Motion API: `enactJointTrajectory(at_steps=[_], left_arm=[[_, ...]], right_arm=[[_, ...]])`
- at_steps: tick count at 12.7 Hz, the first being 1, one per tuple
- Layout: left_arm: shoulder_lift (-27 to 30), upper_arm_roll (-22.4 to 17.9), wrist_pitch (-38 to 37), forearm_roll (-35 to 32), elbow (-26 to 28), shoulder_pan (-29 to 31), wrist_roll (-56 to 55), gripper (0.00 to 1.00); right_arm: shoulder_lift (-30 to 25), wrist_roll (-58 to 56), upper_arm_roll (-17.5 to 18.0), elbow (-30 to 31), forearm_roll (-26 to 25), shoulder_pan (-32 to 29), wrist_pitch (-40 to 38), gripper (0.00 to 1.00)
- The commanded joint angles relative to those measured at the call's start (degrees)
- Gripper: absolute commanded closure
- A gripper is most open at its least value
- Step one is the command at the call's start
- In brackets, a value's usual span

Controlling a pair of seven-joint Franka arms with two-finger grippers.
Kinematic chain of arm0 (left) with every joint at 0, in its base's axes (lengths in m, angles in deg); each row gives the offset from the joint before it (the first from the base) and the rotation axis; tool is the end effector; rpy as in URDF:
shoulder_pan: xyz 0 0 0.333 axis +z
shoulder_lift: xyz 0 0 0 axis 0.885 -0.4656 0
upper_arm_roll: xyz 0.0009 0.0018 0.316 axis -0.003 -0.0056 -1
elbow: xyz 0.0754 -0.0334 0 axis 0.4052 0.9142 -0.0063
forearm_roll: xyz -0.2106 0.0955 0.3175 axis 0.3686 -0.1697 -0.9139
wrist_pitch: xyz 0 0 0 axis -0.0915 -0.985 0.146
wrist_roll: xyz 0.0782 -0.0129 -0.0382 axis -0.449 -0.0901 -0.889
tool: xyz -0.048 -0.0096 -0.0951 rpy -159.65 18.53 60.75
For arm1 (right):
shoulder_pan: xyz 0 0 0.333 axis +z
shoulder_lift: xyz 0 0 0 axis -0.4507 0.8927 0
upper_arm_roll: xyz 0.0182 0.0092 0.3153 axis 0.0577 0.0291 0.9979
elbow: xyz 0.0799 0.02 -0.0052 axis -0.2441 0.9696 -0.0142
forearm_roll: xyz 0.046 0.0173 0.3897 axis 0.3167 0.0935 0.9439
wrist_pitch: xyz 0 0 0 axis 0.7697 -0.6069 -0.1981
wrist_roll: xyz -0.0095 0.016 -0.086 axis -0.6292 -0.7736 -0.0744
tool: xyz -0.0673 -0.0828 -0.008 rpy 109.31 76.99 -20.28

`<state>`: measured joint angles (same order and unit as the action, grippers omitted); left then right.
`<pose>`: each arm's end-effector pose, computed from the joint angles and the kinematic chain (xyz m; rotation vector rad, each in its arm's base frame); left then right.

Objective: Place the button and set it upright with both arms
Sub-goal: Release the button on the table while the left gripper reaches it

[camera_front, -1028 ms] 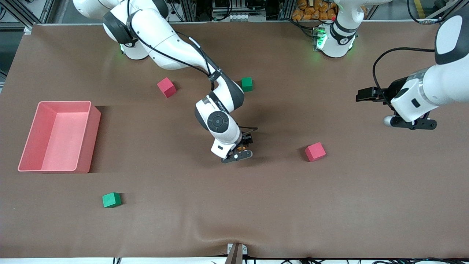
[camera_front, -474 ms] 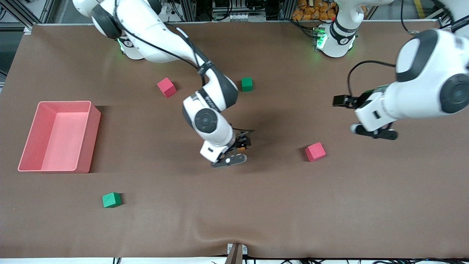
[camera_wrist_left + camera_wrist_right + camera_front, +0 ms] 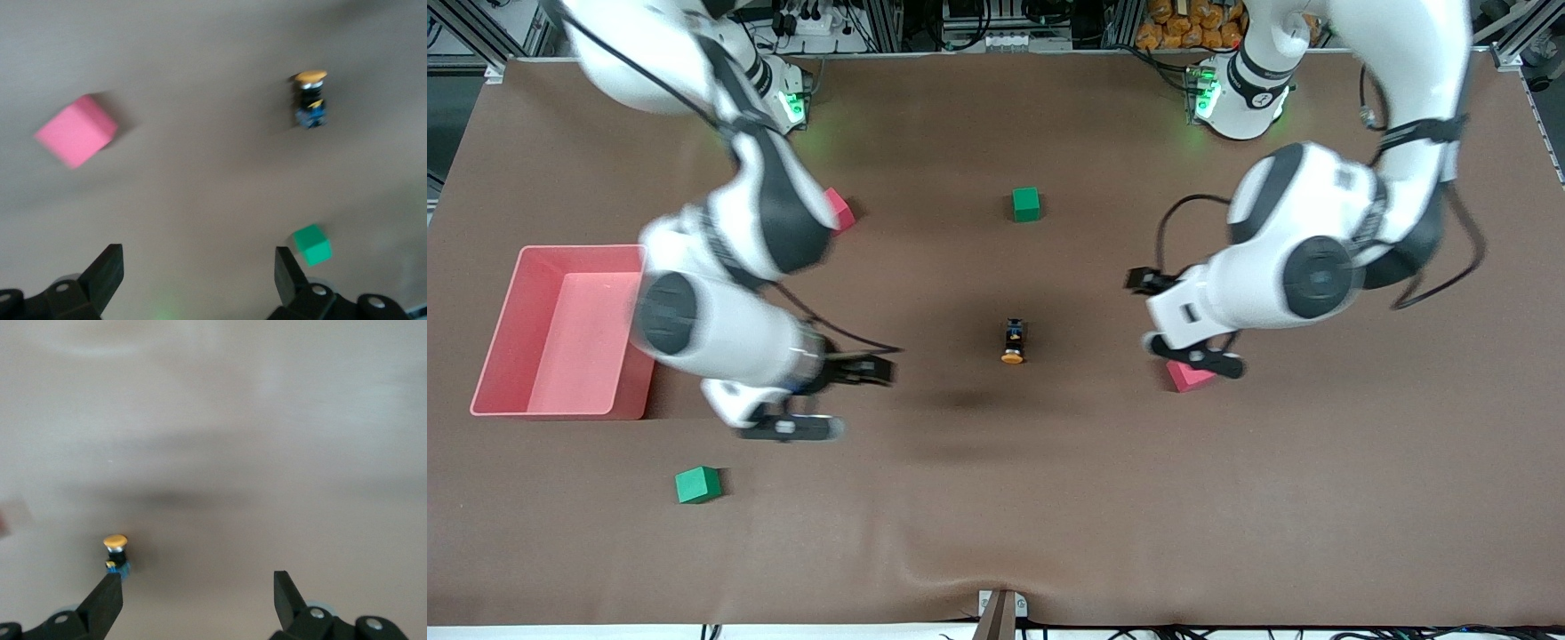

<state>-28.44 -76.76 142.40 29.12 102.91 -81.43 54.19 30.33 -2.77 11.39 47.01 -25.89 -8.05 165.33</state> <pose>0.5950 -0.3193 0.4127 2.9379 -0.4087 -0.4485 0.6804 0.2426 0.4792 -2.9353 0.1216 0.1406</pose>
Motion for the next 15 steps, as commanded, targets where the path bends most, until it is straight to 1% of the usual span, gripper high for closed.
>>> enactJointTrajectory(at_steps=[1, 3, 4, 5, 6, 7, 8, 9, 10, 11, 13, 14, 15], left_arm=[[-8.53, -2.7, 1.56, -0.66, -8.27, -7.51, -8.4, 0.0], [-11.0, -8.31, 6.04, -0.57, -8.46, -15.14, -11.32, 0.0], [-12.41, -11.03, 8.32, -0.57, -8.37, -18.92, -12.03, 0.0], [-13.99, -12.98, 10.95, -0.49, -8.37, -22.27, -13.69, 0.0], [-15.39, -13.52, 13.5, -0.49, -8.37, -23.69, -15.36, 0.0], [-16.71, -13.35, 16.05, -0.4, -8.37, -23.88, -15.98, 0.0], [-17.68, -13.26, 17.38, -0.4, -8.37, -24.23, -16.08, 0.0], [-18.39, -13.26, 17.74, -0.4, -8.37, -24.41, -15.99, 0.0], [-18.92, -13.26, 17.92, -0.4, -8.37, -24.5, -15.9, 0.06], [-19.62, -13.35, 18.53, -0.4, -8.37, -24.59, -15.9, 0.11], [-20.85, -13.17, 20.47, -0.4, -8.37, -24.59, -15.9, 0.12], [-20.94, -13.0, 21.08, -0.4, -8.46, -24.59, -15.9, 0.13], [-21.29, -12.91, 21.52, -0.31, -8.46, -24.59, -15.9, 0.13]], right_arm=[[-6.59, -0.33, 1.38, 2.38, 0.2, -7.2, -6.44, 0.0], [-10.28, -2.34, 0.94, 2.47, -0.41, -11.08, -11.19, 0.0], [-12.82, -4.18, 0.85, 2.82, -3.03, -11.88, -11.47, 0.0], [-15.2, -6.98, 1.11, 3.34, -7.58, -13.28, -11.82, 0.0], [-17.22, -9.19, 1.11, 4.13, -9.45, -14.25, -12.26, 0.0], [-19.5, -9.64, 1.03, 5.27, -9.91, -15.65, -13.05, 0.0], [-22.14, -9.65, 1.11, 8.07, -9.74, -17.49, -12.53, 0.0], [-24.86, -9.56, 1.03, 10.62, -9.82, -17.77, -11.31, 0.0], [-27.93, -9.56, 1.03, 13.78, -10.17, -17.69, -10.16, 0.0], [-31.36, -9.65, 1.2, 17.9, -11.66, -17.69, -8.5, 0.0], [-36.81, -12.53, 1.2, 24.32, -14.91, -17.69, -7.34, 0.0], [-38.76, -13.33, 1.12, 26.96, -15.01, -17.86, -7.08, 0.0], [-39.21, -13.34, 1.11, 27.86, -15.01, -17.95, -7.08, 0.0]])
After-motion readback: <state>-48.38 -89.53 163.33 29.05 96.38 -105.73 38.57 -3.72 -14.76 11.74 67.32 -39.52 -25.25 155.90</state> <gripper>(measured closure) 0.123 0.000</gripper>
